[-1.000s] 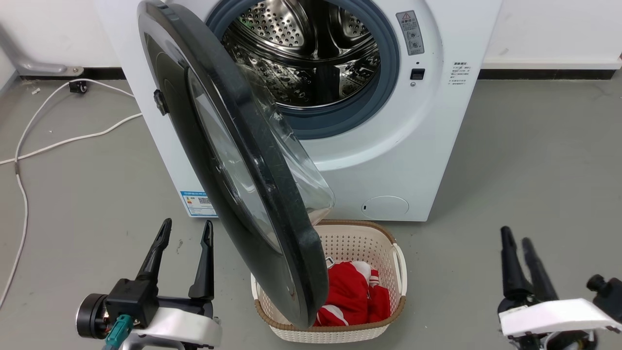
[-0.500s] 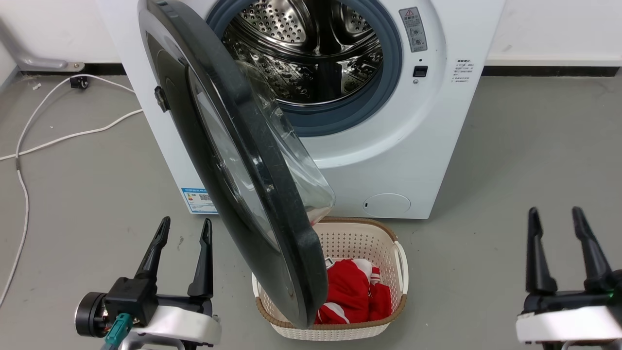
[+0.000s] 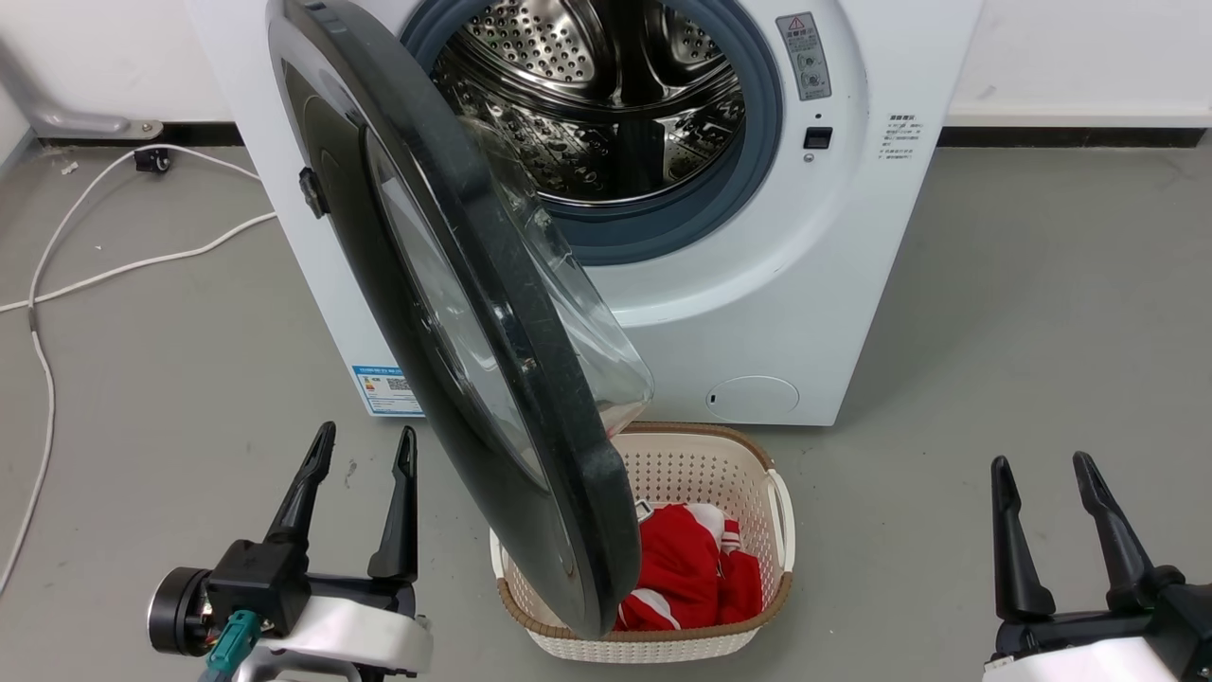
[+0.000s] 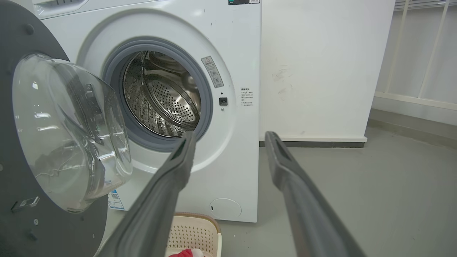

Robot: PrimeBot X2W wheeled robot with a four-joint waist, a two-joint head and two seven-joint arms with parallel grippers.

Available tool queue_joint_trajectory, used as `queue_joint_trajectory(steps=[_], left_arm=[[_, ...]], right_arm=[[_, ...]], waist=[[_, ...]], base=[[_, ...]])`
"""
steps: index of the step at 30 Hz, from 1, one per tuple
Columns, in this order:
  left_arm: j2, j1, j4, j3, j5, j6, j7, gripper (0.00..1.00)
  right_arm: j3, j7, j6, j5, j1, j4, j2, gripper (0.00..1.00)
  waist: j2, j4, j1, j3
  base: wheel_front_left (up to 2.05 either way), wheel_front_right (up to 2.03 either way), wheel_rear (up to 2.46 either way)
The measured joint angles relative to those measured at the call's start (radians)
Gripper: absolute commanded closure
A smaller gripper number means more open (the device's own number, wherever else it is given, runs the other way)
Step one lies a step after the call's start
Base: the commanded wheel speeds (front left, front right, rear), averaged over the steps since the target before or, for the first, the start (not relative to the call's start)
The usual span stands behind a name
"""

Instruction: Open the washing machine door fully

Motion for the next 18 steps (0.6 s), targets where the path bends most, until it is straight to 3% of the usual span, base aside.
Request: queue_joint_trajectory(steps=[14, 15, 17, 18], left_arm=[[0.0, 0.0, 0.007, -0.003, 0.001, 0.0, 0.0, 0.0], [0.001, 0.0, 0.008, -0.004, 0.001, 0.0, 0.0, 0.22], [0.001, 0.0, 0.011, -0.006, -0.001, 0.0, 0.0, 1.0], [0.002, 0.0, 0.011, -0.008, -0.002, 0.0, 0.0, 1.0]], right_arm=[[0.001, -0.002, 0.0, 0.008, -0.005, 0.003, 0.0, 0.0], [0.001, -0.002, 0.0, 0.009, -0.005, 0.004, 0.0, 0.0], [0.001, -0.002, 0.0, 0.009, -0.005, 0.005, 0.0, 0.0], [0.0, -0.002, 0.0, 0.009, -0.005, 0.005, 0.0, 0.0]], waist=[[0.0, -0.002, 0.0, 0.003], [0.0, -0.002, 0.0, 0.002], [0.0, -0.002, 0.0, 0.002], [0.0, -0.002, 0.0, 0.002]], base=[[0.0, 0.0, 0.0], [0.0, 0.0, 0.0], [0.0, 0.0, 0.0], [0.0, 0.0, 0.0]])
